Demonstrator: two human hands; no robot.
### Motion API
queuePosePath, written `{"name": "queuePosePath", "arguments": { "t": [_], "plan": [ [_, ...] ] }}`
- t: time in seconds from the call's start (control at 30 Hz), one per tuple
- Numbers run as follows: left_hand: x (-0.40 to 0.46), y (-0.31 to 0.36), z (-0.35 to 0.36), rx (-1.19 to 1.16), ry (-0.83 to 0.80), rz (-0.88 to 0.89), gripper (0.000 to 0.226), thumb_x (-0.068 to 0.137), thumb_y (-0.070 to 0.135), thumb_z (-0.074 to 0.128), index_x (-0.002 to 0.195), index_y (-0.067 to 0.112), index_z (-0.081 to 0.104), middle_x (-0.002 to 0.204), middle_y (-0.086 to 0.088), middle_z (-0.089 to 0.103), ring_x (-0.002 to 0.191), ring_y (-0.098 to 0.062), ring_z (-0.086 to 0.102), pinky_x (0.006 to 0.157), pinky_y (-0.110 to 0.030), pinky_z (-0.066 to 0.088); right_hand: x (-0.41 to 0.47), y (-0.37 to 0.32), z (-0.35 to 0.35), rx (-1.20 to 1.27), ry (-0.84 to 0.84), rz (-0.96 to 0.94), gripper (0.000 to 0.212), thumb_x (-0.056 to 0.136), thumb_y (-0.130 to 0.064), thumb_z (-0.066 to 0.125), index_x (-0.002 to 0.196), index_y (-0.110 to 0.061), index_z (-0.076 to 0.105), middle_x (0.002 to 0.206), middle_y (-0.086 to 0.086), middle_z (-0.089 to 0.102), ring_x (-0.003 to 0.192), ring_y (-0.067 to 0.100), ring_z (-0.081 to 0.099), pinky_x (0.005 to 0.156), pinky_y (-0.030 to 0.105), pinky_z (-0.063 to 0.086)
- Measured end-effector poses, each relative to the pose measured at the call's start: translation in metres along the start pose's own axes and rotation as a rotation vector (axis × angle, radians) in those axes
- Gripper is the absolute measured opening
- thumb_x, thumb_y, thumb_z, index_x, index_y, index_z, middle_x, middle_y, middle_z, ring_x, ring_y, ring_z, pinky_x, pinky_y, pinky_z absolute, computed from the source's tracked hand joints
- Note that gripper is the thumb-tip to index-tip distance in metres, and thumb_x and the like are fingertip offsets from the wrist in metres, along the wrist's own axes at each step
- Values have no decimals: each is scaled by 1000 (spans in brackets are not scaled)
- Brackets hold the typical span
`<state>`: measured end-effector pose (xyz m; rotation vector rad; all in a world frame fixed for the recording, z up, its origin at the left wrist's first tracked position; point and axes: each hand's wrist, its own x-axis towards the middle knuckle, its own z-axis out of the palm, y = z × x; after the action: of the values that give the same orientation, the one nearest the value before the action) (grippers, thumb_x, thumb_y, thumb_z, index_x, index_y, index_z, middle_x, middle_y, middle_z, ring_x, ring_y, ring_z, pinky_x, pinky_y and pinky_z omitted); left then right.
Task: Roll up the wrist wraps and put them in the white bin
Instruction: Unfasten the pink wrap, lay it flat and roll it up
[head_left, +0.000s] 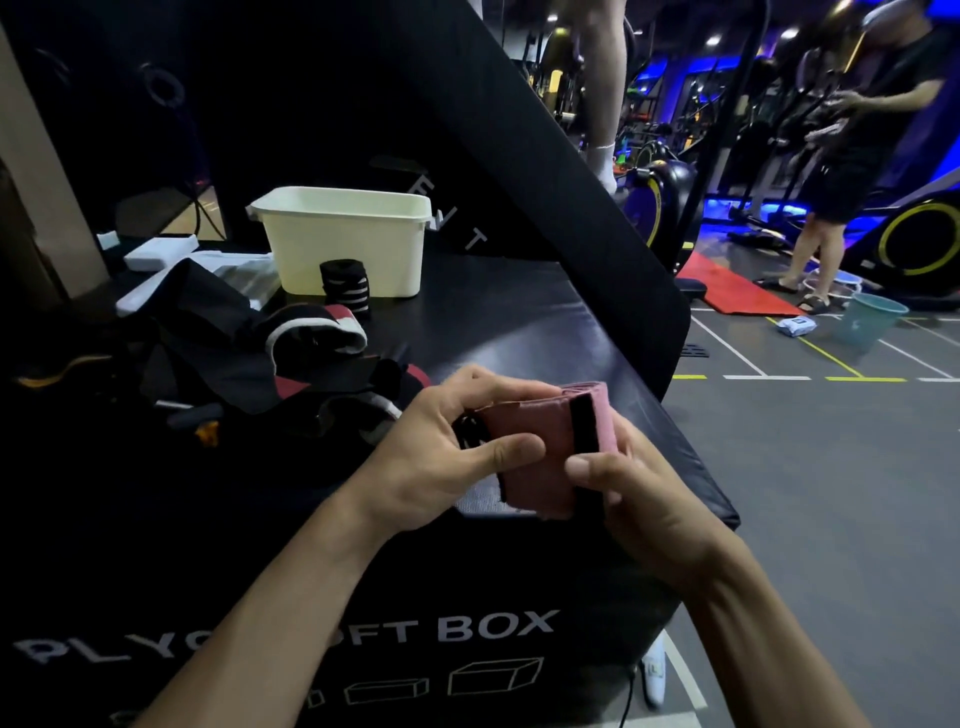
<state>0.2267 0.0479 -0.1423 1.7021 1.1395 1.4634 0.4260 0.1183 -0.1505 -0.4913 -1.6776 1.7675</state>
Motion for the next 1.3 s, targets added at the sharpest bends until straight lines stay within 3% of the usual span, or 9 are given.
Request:
{"name": "queuePosePath", "arguments": {
  "t": [0.27, 0.37, 0.47, 0.57, 0.7, 0.87, 1.0, 1.1, 1.3],
  "plan": [
    [-2, -7, 4, 40, 97, -34, 76, 61, 76, 79, 123, 34, 69, 117, 5, 71, 110, -15, 66, 91, -20, 51, -5, -5, 7, 156, -98, 39, 56, 82, -27, 67, 132, -2, 62, 128, 26, 64, 109, 30, 64, 90, 36, 56],
    [-2, -3, 5, -24, 94, -50, 77, 62, 74, 80, 120, 25, 68, 112, 8, 75, 106, -6, 69, 87, -16, 50, -4, -7, 15, 196, -100, 28, 39, 94, -21, 51, 125, -7, 69, 118, 18, 71, 102, 22, 69, 86, 30, 58],
    [-3, 1, 3, -45, 59, -56, 70, 69, 64, 81, 124, 24, 66, 118, 5, 73, 112, -8, 68, 92, -17, 49, -7, -9, 18, 292, -187, 73, 47, 102, -21, 31, 124, -12, 72, 118, 11, 73, 104, 17, 71, 88, 28, 58],
    [-6, 1, -1, -55, 40, -66, 66, 72, 53, 83, 130, 27, 65, 125, 1, 71, 121, -13, 65, 99, -22, 50, -5, -9, 14, 317, -209, 69, 48, 95, -34, 56, 134, -7, 64, 129, 18, 67, 114, 24, 68, 95, 35, 56],
    [-6, -1, -3, -93, 157, -78, 65, 69, 33, 88, 128, 20, 66, 118, -1, 74, 110, -10, 70, 92, -21, 52, -3, -4, 10, 60, -71, 34, 44, 106, -30, 50, 144, -8, 51, 140, 19, 61, 131, 34, 57, 110, 47, 47],
    [-4, -4, -6, -31, 277, -63, 65, 60, 21, 91, 120, 11, 68, 106, -2, 78, 96, -7, 71, 87, -18, 52, -1, 1, 19, -400, 78, -150, 46, 109, -21, 37, 155, -17, 39, 151, -8, 53, 141, 5, 45, 117, 27, 37],
    [-5, -10, -1, 37, 358, -54, 61, 56, 35, 96, 109, 19, 72, 102, 1, 78, 93, -9, 71, 88, -22, 53, 4, 12, 25, -643, 173, -159, 56, 109, -42, 38, 161, -28, 24, 158, -19, 40, 144, -7, 35, 122, 33, 31],
    [-6, -12, 0, 48, 411, -80, 60, 55, 44, 95, 105, 22, 71, 98, 4, 77, 91, -8, 70, 85, -20, 52, 2, 9, 27, -748, 164, -168, 65, 104, -51, 43, 161, -31, 20, 157, -18, 41, 143, -5, 37, 120, 36, 34],
    [-6, -9, 6, 34, 411, -120, 53, 56, 34, 94, 99, 16, 70, 89, 5, 76, 87, -1, 67, 81, -12, 47, 1, 7, 30, -855, 164, -196, 75, 88, -34, 75, 144, -48, 27, 132, -20, 57, 117, -1, 59, 94, 20, 48]
  ]
}}
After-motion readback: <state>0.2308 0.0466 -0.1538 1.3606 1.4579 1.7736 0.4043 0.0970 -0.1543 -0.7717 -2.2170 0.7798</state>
